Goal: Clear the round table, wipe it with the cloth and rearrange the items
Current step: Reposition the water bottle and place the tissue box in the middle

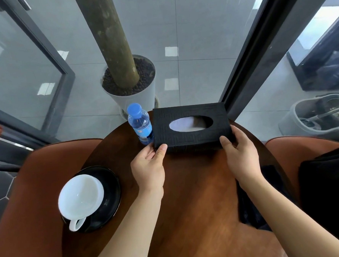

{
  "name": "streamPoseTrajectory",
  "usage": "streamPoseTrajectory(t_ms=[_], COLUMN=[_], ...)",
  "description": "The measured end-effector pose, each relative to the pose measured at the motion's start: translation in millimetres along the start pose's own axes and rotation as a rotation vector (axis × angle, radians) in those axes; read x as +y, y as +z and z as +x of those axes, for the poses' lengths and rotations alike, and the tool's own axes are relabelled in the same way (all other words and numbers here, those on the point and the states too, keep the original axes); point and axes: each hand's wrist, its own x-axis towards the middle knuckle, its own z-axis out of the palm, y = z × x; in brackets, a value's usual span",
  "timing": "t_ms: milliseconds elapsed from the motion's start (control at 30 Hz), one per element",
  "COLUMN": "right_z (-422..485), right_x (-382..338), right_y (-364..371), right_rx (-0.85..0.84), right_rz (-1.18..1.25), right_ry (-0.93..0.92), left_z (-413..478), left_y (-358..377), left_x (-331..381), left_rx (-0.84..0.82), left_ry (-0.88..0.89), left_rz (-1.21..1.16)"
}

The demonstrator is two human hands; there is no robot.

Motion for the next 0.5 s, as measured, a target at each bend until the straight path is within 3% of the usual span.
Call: streamPoseTrajectory(t_ms=[500], right_z=[3.1], right_x=[-0.1], right_y=[0.9], right_rx=[0.008], right_rz=[-0.001], right_ry=[-0.023], left_z=[4.6], left_y=[-2.3], left_x=[1.7], left_rx=[-0.027], left_ry=[0.023], left_rz=[0.035])
